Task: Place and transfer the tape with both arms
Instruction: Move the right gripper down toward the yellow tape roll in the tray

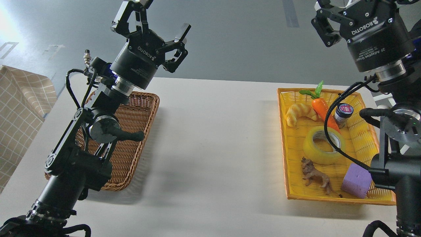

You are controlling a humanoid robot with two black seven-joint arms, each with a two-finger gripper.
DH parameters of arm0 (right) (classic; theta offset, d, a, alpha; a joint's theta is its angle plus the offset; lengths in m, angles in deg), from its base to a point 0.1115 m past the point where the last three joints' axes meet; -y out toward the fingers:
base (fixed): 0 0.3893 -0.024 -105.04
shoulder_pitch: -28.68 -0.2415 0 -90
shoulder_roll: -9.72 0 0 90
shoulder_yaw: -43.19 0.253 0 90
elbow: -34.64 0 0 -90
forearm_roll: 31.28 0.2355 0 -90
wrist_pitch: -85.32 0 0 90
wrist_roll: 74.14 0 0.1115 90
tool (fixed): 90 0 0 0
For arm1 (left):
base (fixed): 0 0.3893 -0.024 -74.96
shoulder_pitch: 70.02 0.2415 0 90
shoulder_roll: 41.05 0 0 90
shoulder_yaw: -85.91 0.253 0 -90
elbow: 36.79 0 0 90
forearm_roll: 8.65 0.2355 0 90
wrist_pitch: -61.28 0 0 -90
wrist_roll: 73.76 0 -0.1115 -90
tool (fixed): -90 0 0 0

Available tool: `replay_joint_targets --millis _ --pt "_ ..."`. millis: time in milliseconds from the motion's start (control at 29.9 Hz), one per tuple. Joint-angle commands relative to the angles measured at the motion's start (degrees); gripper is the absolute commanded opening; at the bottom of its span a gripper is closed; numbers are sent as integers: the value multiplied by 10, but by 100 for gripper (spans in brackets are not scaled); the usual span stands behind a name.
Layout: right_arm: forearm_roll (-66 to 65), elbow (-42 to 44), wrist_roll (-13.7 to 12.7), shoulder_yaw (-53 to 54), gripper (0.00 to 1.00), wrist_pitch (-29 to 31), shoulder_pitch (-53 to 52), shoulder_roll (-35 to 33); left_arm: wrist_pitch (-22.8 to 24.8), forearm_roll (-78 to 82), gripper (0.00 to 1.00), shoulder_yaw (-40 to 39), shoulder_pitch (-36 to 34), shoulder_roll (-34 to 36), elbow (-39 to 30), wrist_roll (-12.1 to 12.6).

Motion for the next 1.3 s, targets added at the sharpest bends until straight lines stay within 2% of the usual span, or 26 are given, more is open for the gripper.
replay_joint_targets --millis 0,167,201,268,368,468,736,903,1037,1271 --pt "-49 -3 4 -8 100 0 11 -47 1 0 98 0 -2 8 0 0" --pt "-213 -9 7 -10 100 0 15 -88 -1 1 98 0 -1 10 0 0" --pt "-214 -9 7 -10 100 0 15 -88 -1 1 98 0 -1 10 0 0" --pt "-305 -9 7 -11 100 0 18 -120 -2 1 98 0 1 5 0 0" --pt "-417 -8 5 -10 100 0 20 -126 -2 2 98 0 2 4 0 0" --pt "-473 -8 4 -9 100 0 27 -152 -3 2 98 0 1 4 0 0" --pt "-475 -22 7 16 100 0 43 -242 -3 1 98 0 3 2 0 0" --pt "-478 -24 8 50 100 0 50 -257 -3 2 98 0 3 1 0 0" --pt "-475 -23 12 44 100 0 83 -325 -4 2 98 0 3 1 0 0" --pt "-550 -25 8 41 100 0 168 -345 -5 2 98 0 3 2 0 0"
